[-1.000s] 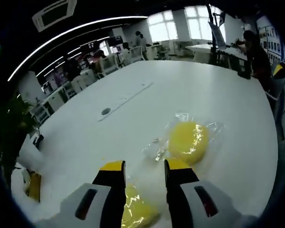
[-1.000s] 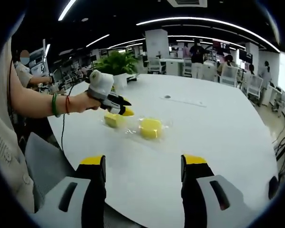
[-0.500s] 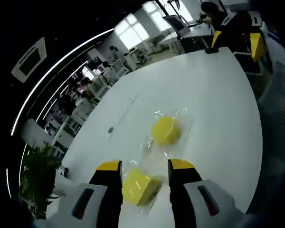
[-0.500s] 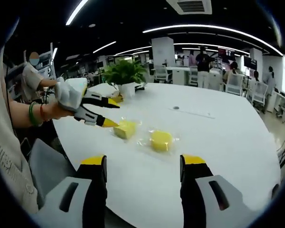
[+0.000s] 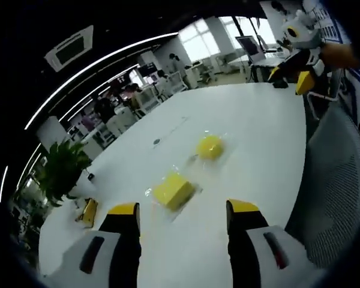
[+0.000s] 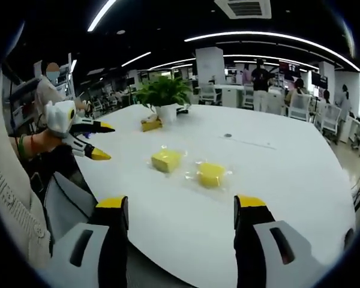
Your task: Compare the silicone blocks by pressing each to a similar depth, holding the contact briefly, and releasing to observe deformation and rebound differences across the visible hardness samples.
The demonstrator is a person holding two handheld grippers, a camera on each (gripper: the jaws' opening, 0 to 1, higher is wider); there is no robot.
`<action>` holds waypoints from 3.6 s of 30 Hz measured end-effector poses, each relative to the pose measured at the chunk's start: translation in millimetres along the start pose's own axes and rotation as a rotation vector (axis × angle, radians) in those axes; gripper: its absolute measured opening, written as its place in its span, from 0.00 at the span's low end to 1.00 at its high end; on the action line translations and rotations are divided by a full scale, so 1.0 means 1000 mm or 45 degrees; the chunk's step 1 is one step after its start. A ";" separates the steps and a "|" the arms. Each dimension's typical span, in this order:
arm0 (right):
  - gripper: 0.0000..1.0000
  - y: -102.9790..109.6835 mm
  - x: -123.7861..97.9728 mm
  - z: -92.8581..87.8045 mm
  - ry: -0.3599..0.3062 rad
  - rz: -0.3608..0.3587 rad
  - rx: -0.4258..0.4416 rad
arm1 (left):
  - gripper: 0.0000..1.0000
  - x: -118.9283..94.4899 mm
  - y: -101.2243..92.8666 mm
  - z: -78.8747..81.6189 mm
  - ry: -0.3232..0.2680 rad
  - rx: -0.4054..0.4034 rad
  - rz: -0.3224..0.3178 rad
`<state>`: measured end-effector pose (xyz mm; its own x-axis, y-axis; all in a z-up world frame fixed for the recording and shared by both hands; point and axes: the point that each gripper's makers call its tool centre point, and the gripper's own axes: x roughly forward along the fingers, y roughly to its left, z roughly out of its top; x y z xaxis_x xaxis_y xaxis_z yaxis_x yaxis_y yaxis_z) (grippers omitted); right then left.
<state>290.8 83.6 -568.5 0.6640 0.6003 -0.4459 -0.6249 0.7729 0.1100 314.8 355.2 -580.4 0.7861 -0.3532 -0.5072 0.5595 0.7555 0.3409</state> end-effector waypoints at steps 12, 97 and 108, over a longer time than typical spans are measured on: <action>0.84 0.020 -0.009 -0.018 -0.090 0.013 0.120 | 0.81 -0.049 0.005 -0.023 -0.251 -0.675 0.049; 0.82 0.018 -0.039 0.008 -0.377 0.067 0.138 | 0.84 -0.090 0.006 0.041 -0.565 -0.710 0.290; 0.81 0.021 -0.041 0.008 -0.385 0.072 0.131 | 0.84 -0.090 0.003 0.042 -0.577 -0.711 0.287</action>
<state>253.7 77.4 -540.4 0.7309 0.6649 -0.1542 -0.6297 0.7440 0.2234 257.3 366.1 -500.4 0.9644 -0.2585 -0.0560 0.2509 0.9611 -0.1155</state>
